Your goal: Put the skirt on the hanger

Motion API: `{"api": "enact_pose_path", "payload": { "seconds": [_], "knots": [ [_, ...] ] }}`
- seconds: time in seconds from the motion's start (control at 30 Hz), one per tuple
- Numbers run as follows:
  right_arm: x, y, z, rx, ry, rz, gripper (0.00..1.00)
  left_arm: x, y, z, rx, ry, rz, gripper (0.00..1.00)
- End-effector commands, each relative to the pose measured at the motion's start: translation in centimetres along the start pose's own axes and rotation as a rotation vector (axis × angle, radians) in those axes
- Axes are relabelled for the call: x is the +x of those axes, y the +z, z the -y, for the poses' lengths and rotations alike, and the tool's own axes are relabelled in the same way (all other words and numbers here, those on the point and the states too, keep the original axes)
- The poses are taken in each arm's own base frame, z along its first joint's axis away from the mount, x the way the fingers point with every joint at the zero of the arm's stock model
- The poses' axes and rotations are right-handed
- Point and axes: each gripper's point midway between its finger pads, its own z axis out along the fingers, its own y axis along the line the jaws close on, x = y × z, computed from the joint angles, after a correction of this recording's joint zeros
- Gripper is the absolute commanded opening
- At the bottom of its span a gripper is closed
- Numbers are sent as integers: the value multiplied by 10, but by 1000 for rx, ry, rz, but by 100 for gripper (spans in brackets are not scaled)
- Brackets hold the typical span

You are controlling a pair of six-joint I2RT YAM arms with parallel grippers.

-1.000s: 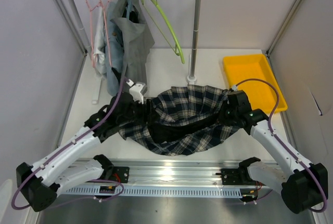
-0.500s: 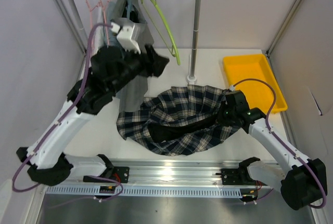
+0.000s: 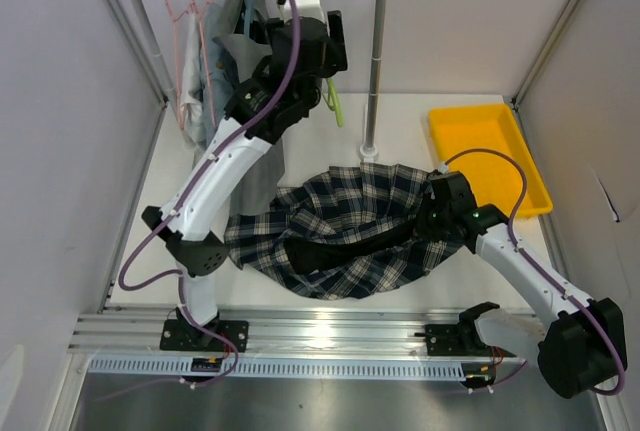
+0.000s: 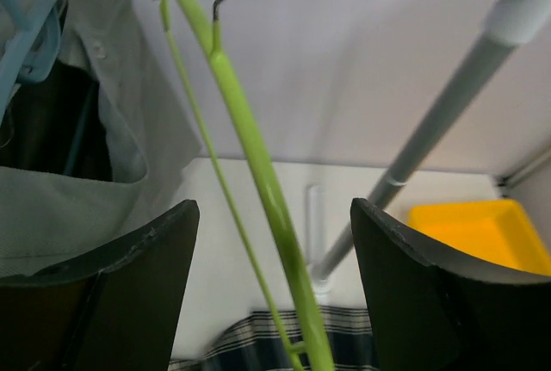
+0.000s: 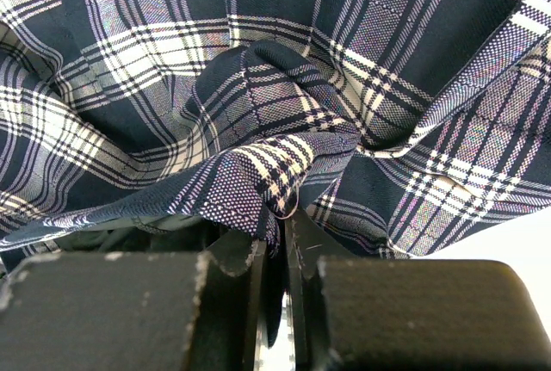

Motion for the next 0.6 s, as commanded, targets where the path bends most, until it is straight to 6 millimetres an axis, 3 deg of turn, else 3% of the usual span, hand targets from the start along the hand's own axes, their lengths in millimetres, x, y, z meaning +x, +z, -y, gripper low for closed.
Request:
{"api": "enact_pose_path", "payload": {
  "seconds": [0.0,0.3,0.57],
  "knots": [
    [-15,-4,-14,-48,-35,43,9,-13,3,-33,-144,44,55,77],
    [-10,-1,-14,-59,-31,37,9,4,30,-39,-122,81,9,73],
    [-10,1,-14,-63,-31,34,8,19,40,-38,-82,92,-39,61]
  ]
}}
